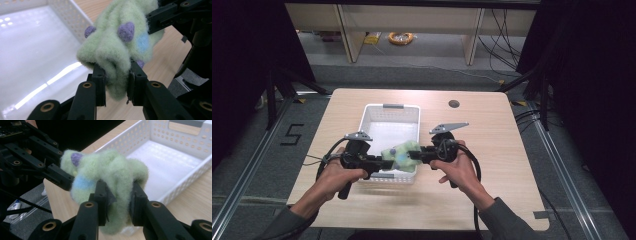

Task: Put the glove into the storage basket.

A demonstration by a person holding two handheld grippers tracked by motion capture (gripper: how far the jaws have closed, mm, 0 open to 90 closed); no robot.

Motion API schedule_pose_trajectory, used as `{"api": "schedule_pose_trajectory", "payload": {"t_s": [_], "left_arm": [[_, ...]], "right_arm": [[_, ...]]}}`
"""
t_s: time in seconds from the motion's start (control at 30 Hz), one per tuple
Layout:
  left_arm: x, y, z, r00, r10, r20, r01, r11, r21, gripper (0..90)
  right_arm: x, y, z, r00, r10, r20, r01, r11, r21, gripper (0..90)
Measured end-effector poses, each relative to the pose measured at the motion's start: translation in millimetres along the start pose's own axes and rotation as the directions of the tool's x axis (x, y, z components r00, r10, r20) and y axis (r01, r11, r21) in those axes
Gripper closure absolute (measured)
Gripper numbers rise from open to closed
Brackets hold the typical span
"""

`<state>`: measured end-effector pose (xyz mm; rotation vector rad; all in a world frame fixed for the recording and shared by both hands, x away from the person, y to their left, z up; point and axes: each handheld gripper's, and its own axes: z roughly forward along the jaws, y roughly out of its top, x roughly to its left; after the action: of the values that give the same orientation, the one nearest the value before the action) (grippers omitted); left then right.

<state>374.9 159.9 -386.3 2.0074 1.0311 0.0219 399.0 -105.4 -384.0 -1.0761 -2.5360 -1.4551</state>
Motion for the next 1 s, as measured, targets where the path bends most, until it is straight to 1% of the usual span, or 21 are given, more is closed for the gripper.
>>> {"api": "schedule_pose_trajectory", "payload": {"t_s": [0.07, 0.1, 0.17, 0.2, 0.23, 0.27, 0.33, 0.37, 0.4, 0.47, 0.5, 0.57, 0.7, 0.73, 0.77, 0.8, 0.83, 0.87, 0.9, 0.97, 1.0], "left_arm": [[8.9, 1.2, -0.5, 0.9998, -0.015, -0.013, 0.016, 0.9998, 0.015, 71.6], [13.4, 1.7, -0.7, 0.9996, -0.025, -0.014, 0.025, 0.9995, 0.019, 71.5], [20.0, 2.2, 0.0, 0.9991, -0.035, -0.023, 0.035, 0.999, 0.028, 71.5], [23.4, 2.2, 0.9, 0.9989, -0.04, -0.023, 0.04, 0.9988, 0.029, 71.6], [26.6, 2.4, 1.6, 0.9987, -0.044, -0.025, 0.045, 0.9982, 0.04, 71.5], [29.7, 2.5, 2.5, 0.9982, -0.052, -0.029, 0.053, 0.9975, 0.046, 71.5], [35.5, 2.5, 5.2, 0.9977, -0.058, -0.036, 0.06, 0.9966, 0.057, 71.5], [37.4, 2.1, 7.4, 0.9966, -0.068, -0.047, 0.07, 0.9957, 0.06, 71.5], [40.0, 2.1, 9.5, 0.9967, -0.07, -0.041, 0.073, 0.9948, 0.07, 71.5], [44.5, 2.2, 12.4, 0.9966, -0.066, -0.049, 0.071, 0.9927, 0.098, 71.5], [47.1, 2.1, 14.1, 0.9968, -0.068, -0.042, 0.072, 0.9921, 0.103, 71.5], [50.7, 1.9, 17.1, 0.995, -0.084, -0.054, 0.09, 0.9892, 0.116, 71.4], [59.4, 0.1, 22.9, 0.9942, -0.088, -0.061, 0.097, 0.982, 0.162, 71.3], [61.3, -0.4, 23.9, 0.9941, -0.08, -0.073, 0.091, 0.9808, 0.173, 71.2], [63.1, -1.1, 25.4, 0.9936, -0.089, -0.069, 0.1, 0.9798, 0.173, 71.2], [65.5, -1.8, 25.9, 0.994, -0.088, -0.065, 0.099, 0.9776, 0.186, 71.1], [66.3, -2.6, 27.2, 0.9927, -0.096, -0.073, 0.108, 0.9768, 0.185, 71.0], [68.9, -3.4, 27.5, 0.9939, -0.08, -0.077, 0.094, 0.9739, 0.206, 71.0], [70.4, -5.2, 29.6, 0.9942, -0.083, -0.069, 0.096, 0.9728, 0.211, 70.9], [71.0, -6.9, 31.0, 0.9944, -0.075, -0.074, 0.09, 0.9706, 0.223, 70.8], [71.1, -7.6, 31.5, 0.9946, -0.073, -0.073, 0.088, 0.9699, 0.227, 70.7]], "right_arm": [[-2.3, 5.2, 10.4, 1.0, 0.001, 0.006, -0.001, 1.0, 0.01, 73.1], [-1.4, 7.5, 14.8, 0.9997, 0.023, 0.002, -0.023, 0.999, 0.022, 73.1], [-4.7, 11.9, 23.6, 0.9999, 0.01, 0.007, -0.01, 0.999, 0.031, 73.2], [-6.2, 13.8, 27.4, 0.9998, 0.009, 0.016, -0.009, 0.999, 0.036, 73.1], [-6.2, 15.3, 30.8, 0.9996, 0.025, 0.013, -0.026, 0.999, 0.046, 73.1], [-8.7, 16.7, 34.5, 0.9997, 0.014, 0.018, -0.015, 0.999, 0.047, 73.1], [-10.9, 18.1, 41.5, 0.9994, 0.031, 0.016, -0.032, 0.998, 0.06, 73.2], [-12.8, 18.5, 44.7, 0.9994, 0.027, 0.021, -0.028, 0.997, 0.067, 73.1], [-13.3, 18.5, 47.8, 0.9987, 0.045, 0.024, -0.047, 0.996, 0.077, 73.1], [-17.2, 18.4, 54.2, 0.9987, 0.04, 0.032, -0.043, 0.995, 0.093, 73.1], [-18.1, 18.3, 56.7, 0.9981, 0.05, 0.036, -0.053, 0.993, 0.102, 73.1], [-20.7, 18.3, 62.0, 0.9974, 0.054, 0.048, -0.059, 0.992, 0.113, 73.1], [-23.2, 17.9, 73.3, 0.996, 0.068, 0.058, -0.076, 0.987, 0.143, 73.0], [-23.4, 17.4, 76.1, 0.9951, 0.076, 0.063, -0.085, 0.984, 0.155, 73.0], [-22.9, 16.8, 78.9, 0.9937, 0.091, 0.065, -0.101, 0.981, 0.165, 72.9], [-24.9, 16.1, 81.9, 0.9946, 0.075, 0.071, -0.086, 0.983, 0.165, 72.8], [-25.0, 15.4, 84.9, 0.9943, 0.08, 0.071, -0.091, 0.981, 0.173, 72.8], [-26.0, 14.7, 87.4, 0.994, 0.078, 0.077, -0.09, 0.98, 0.175, 72.7], [-25.6, 14.0, 89.5, 0.9926, 0.086, 0.085, -0.101, 0.978, 0.183, 72.5], [-24.5, 12.4, 93.6, 0.9906, 0.098, 0.095, -0.116, 0.971, 0.21, 72.2], [-25.2, 11.4, 95.6, 0.9916, 0.086, 0.097, -0.106, 0.97, 0.217, 72.0]]}}
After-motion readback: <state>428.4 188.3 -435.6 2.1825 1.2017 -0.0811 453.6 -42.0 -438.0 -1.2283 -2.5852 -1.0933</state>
